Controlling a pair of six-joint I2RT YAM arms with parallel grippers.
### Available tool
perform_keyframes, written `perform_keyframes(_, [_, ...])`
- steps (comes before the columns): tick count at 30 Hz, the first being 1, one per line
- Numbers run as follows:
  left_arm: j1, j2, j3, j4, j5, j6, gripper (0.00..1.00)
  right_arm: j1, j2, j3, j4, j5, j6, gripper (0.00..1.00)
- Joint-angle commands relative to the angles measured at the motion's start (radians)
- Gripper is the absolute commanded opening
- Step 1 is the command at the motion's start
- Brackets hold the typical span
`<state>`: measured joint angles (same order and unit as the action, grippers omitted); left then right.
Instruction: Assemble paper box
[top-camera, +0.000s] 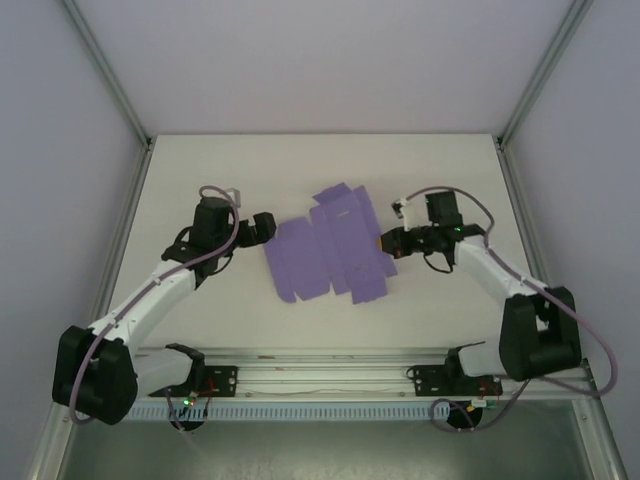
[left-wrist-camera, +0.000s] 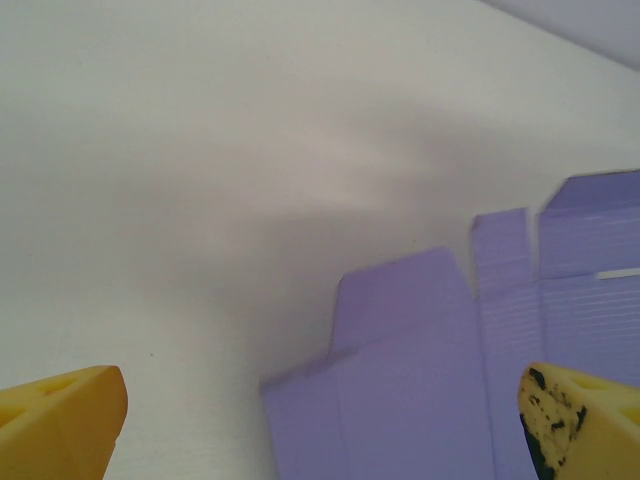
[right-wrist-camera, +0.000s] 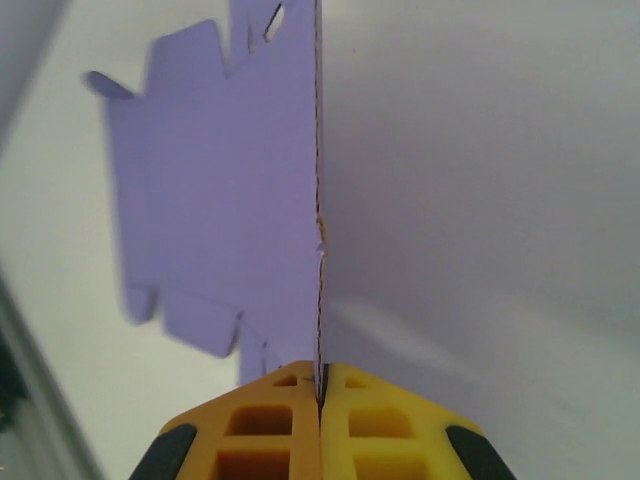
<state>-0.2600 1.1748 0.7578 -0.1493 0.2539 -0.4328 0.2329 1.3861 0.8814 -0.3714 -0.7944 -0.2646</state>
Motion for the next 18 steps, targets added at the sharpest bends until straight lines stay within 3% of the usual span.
perform_keyframes(1, [0.002, 0.043, 0.076, 0.044, 0.071, 0.049, 1.0, 0.107, 0.058, 0.122, -0.159, 0.35, -0.327, 0.0])
perform_keyframes(4, [0.001, 0.104, 0.135, 0.052, 0.135, 0.056, 1.0, 0.205, 0.145, 0.207, -0.168, 0.606, -0.46, 0.0])
perform_keyframes(8, [0.0, 0.182, 0.2, 0.078, 0.242, 0.044, 1.0, 0.282, 0.223, 0.267, -0.094, 0.743, -0.555, 0.0])
perform_keyframes(13, [-0.006, 0.263, 0.273, 0.108, 0.367, 0.033, 1.0, 0.339, 0.23, 0.203, 0.132, 0.751, -0.66, 0.0])
perform_keyframes(18, [-0.007, 0.352, 0.364, 0.108, 0.431, 0.011, 1.0, 0.363, 0.218, 0.163, 0.22, 0.7, -0.75, 0.0])
